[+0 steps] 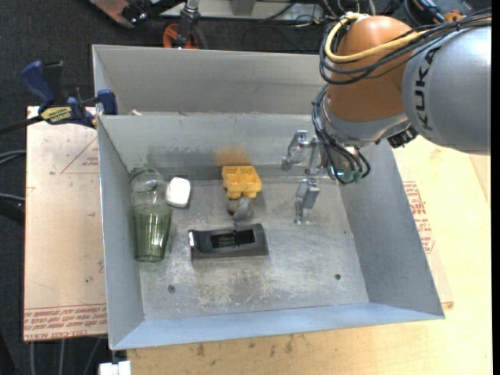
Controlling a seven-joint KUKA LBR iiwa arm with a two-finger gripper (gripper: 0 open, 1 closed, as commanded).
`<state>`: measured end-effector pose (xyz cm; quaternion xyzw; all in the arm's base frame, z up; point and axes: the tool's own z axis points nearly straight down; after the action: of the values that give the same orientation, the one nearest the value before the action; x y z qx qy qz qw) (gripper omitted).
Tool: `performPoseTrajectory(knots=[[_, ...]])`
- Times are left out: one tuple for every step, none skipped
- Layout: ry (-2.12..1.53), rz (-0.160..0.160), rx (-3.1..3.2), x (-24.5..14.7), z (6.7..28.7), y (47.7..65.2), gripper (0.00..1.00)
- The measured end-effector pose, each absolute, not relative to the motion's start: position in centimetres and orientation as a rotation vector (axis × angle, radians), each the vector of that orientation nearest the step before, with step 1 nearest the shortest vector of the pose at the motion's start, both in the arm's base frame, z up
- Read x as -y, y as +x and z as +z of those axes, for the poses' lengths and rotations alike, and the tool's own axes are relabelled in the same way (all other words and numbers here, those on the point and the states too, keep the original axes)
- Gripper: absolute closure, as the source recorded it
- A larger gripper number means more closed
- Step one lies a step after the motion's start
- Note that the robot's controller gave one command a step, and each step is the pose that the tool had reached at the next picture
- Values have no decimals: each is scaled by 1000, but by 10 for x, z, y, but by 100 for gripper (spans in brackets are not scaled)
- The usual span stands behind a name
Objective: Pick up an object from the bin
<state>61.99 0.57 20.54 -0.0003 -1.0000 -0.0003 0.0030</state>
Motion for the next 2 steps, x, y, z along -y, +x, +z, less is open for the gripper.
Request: performPoseTrajectory(knots=[[-1,-1,3143,-6,210,621,0],[0,-1,3144,-6,210,621,0]])
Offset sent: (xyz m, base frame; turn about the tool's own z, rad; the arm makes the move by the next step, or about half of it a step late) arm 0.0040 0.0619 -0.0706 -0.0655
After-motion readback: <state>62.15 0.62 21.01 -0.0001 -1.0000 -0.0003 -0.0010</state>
